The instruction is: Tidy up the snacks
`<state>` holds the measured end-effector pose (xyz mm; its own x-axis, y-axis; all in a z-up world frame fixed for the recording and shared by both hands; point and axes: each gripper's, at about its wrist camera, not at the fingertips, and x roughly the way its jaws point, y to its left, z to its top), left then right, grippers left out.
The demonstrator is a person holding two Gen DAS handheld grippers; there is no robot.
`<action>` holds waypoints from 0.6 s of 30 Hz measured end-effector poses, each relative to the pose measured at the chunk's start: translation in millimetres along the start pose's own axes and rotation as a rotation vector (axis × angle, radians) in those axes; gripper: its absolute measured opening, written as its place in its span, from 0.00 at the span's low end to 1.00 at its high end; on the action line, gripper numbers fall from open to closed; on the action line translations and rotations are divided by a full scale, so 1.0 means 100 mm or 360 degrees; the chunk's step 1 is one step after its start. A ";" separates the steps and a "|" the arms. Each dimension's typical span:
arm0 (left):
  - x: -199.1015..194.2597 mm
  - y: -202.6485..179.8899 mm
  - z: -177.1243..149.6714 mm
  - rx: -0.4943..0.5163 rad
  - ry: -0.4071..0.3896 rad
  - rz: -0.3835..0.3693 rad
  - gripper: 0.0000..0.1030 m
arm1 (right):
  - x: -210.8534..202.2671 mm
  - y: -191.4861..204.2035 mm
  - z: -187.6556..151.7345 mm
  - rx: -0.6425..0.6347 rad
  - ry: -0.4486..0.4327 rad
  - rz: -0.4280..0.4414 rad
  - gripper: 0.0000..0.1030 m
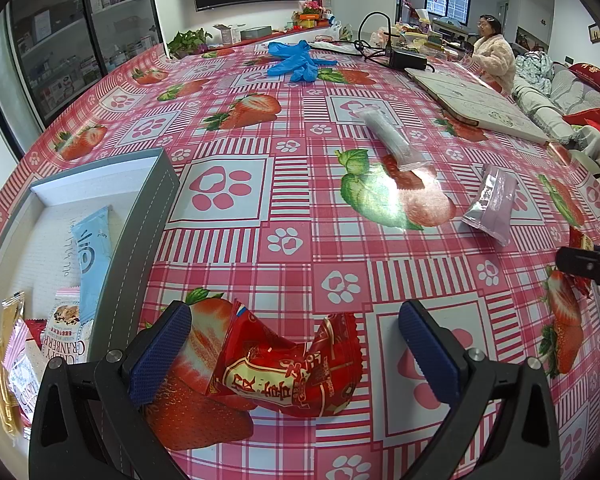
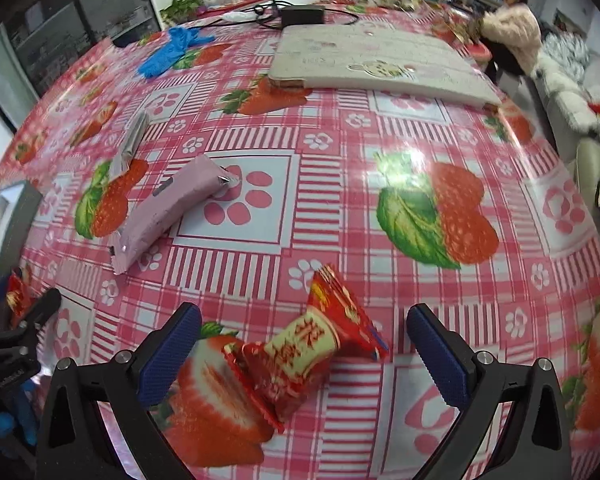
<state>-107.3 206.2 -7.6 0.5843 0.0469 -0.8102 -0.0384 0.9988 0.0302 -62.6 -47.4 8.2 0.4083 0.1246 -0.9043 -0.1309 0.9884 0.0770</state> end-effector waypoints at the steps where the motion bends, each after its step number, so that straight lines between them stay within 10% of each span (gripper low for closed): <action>1: 0.00 0.00 0.00 0.0000 0.0000 0.0000 1.00 | -0.04 -0.04 -0.03 0.0060 -0.0004 0.0041 1.00; 9: 0.00 0.00 0.00 0.0000 0.0000 0.0000 1.00 | -0.14 -0.22 -0.10 0.0317 -0.0004 0.0070 1.00; 14: 0.00 0.00 0.00 0.0000 0.0000 0.0000 1.00 | -0.04 0.09 -0.04 0.0131 0.0010 -0.0087 0.96; 18: -0.01 0.00 0.00 -0.0002 0.0008 -0.0005 0.99 | -0.16 0.19 -0.11 -0.0010 -0.0041 -0.0102 0.24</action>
<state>-107.4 206.6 -6.8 0.5802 0.0438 -0.8133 -0.0377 0.9989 0.0269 -81.2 -31.5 19.7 0.4392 0.0633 -0.8962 -0.1092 0.9939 0.0167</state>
